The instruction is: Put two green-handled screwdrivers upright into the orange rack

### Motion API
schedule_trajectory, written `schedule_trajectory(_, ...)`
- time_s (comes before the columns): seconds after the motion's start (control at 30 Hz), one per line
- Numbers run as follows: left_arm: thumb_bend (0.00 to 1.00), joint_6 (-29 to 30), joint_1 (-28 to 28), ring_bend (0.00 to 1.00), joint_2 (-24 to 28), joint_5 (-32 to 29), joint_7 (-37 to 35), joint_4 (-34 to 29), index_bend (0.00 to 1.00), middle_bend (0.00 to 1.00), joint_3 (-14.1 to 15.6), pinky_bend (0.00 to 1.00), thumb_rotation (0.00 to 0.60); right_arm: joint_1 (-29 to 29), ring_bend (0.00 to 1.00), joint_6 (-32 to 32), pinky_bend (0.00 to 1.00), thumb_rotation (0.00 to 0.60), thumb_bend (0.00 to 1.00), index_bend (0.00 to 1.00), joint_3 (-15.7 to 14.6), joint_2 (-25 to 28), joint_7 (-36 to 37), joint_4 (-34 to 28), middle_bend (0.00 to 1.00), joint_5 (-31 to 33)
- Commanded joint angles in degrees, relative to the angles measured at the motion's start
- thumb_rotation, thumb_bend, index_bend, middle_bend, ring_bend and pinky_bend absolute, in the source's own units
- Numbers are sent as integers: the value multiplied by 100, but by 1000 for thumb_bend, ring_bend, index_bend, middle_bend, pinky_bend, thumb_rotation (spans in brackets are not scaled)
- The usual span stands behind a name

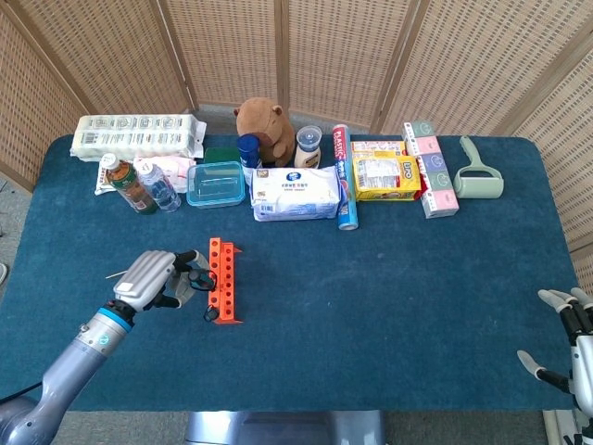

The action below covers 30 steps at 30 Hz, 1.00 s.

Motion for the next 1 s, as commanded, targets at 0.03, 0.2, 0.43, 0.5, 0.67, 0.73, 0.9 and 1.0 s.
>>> schedule_trajectory(0.03,430,40,-30,710,-28,-101,156,-30,636,746,5,828,600,-2,151,3,0,600,102,216,-2,4,11,0,243,-4)
schedule_trajectory(0.2,430,66,-73,710,-56,-298,387,-65,636,747,22,828,600,-3,151,3,0,600,102,215,-2,10,23,0,243,-6)
schedule_trajectory(0.43,430,72,-171,708,-190,-560,669,22,636,747,33,828,600,-5,151,5,0,600,102,216,-7,8,12,-7,243,-12)
schedule_trajectory(0.5,430,90,-196,706,-248,-638,744,42,636,741,33,828,600,-8,151,11,0,600,102,216,-6,11,17,-9,243,-12)
schedule_trajectory(0.67,431,124,-229,701,-294,-719,856,20,636,707,40,828,600,-9,151,8,0,600,102,216,-4,18,24,-12,243,3)
schedule_trajectory(0.73,430,119,-248,698,-280,-774,931,-14,636,692,57,827,600,-9,151,5,0,600,102,216,-4,22,28,-15,243,2)
schedule_trajectory(0.9,430,114,-278,694,-233,-876,1015,-95,577,668,72,827,600,-16,151,11,0,600,102,216,-10,26,33,-19,243,-4)
schedule_trajectory(1.0,430,77,-296,693,-169,-904,1034,-146,526,651,83,828,600,-14,151,6,0,600,103,215,-10,28,38,-23,243,0)
